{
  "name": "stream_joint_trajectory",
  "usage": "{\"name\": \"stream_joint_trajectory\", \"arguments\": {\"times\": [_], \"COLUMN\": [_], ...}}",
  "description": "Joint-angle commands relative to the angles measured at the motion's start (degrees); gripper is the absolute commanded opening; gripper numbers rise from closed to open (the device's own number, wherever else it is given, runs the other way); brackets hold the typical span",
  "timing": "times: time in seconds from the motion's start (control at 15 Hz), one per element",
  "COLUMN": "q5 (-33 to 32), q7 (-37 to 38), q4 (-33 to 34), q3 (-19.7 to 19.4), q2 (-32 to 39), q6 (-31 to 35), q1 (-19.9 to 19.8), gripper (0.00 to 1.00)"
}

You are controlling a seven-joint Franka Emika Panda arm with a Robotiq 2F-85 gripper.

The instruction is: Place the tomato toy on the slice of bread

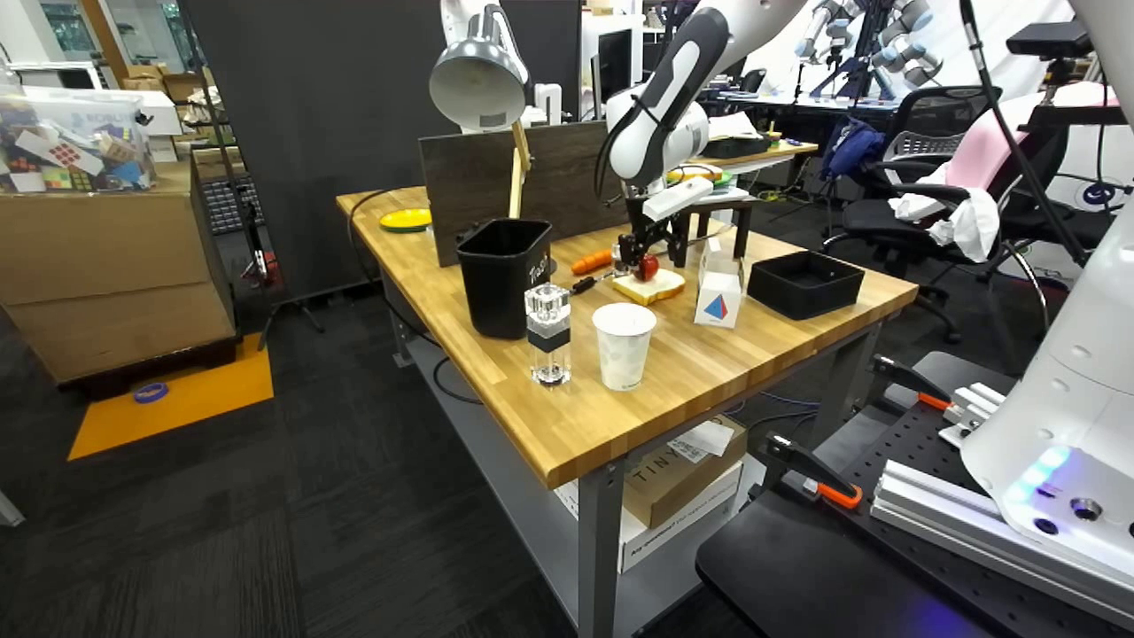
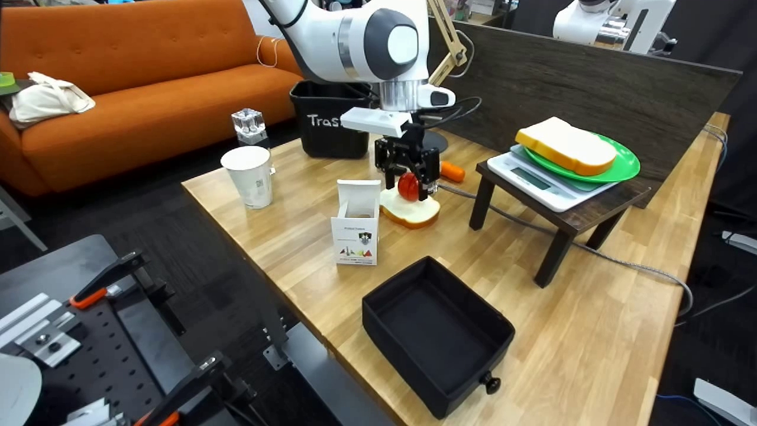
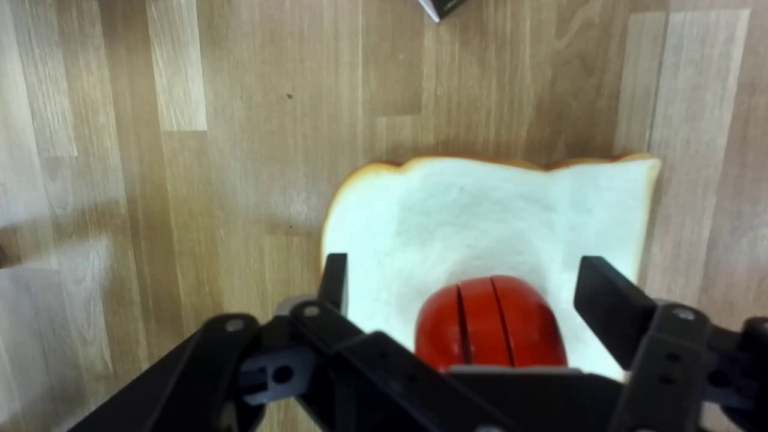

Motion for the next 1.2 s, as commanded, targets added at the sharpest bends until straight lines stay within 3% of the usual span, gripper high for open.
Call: {"name": "stream_joint_trajectory", "arguments": {"times": [0.0, 0.6, 1.13], "q5": [0.6, 0.0, -0.6], "q7": [-0.4, 0.3, 1.5], "q4": [0.1, -1.7, -8.8], "q3": [-0.6, -0.9, -0.9], "q2": [0.1, -1.8, -11.1], "q6": [0.0, 0.8, 2.6], "q1": [0.5, 1.2, 2.5], "gripper": [0.96, 1.00, 1.00]}}
